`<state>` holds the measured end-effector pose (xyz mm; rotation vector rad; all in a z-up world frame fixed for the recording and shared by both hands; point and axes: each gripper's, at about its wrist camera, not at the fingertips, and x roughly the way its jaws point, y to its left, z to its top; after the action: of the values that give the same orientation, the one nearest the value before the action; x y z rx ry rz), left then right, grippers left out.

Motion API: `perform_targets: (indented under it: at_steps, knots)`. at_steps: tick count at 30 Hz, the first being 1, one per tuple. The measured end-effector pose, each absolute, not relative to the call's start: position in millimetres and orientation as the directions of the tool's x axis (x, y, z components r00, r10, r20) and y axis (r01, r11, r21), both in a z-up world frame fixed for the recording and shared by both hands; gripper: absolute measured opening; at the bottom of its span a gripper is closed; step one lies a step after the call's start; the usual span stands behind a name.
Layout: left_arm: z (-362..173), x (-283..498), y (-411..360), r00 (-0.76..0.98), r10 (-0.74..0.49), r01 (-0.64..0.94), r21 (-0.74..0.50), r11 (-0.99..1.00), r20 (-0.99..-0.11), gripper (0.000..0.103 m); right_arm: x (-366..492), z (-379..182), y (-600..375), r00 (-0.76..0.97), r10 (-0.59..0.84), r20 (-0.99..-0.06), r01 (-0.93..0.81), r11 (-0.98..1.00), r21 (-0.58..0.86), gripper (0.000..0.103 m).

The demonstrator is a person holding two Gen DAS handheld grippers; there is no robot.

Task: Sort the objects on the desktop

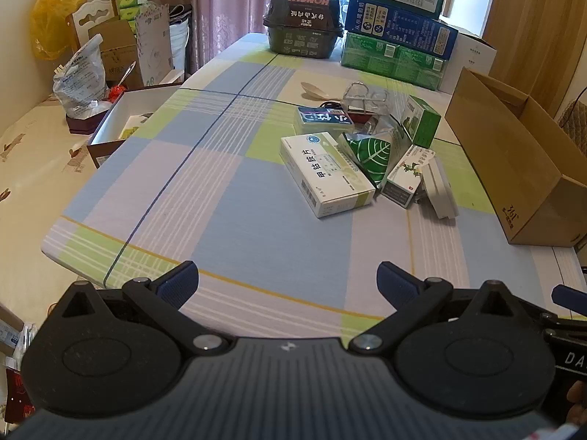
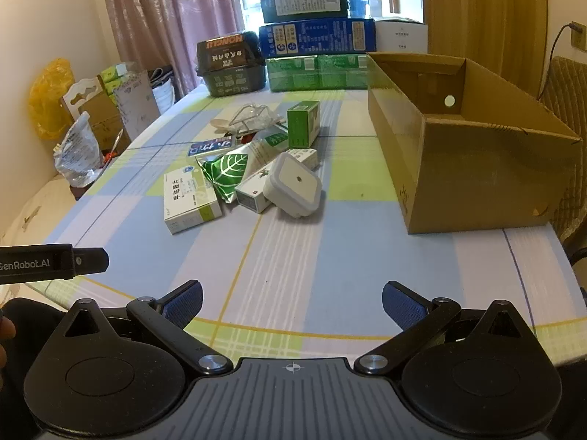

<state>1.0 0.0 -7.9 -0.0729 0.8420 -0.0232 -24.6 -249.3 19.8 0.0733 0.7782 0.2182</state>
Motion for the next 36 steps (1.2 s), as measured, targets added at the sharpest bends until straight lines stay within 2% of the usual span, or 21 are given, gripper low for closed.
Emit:
perform_targets:
  at_steps: [19, 31, 36]
  knots:
    - [-11, 13, 2, 0.666, -0.056, 0.000, -0.075, 0.997, -0.743, 0.102, -11, 13, -249, 0.685, 0.234, -0.690, -0.169, 0.972, 0.162, 0.101]
    - [-16, 68, 11, 0.667, -0.092, 0.032, -0.095, 0.995, -0.740, 0.102, 49, 11, -250, 0.681, 0.299, -0.668, -0.142, 0.949, 0.280, 0.101]
    - [-27, 96, 5, 0.653, -0.102, 0.049, -0.093, 0.994, -0.751, 0.102, 74, 5, -247, 0.691, 0.287, -0.664, -0.156, 0.955, 0.250, 0.101]
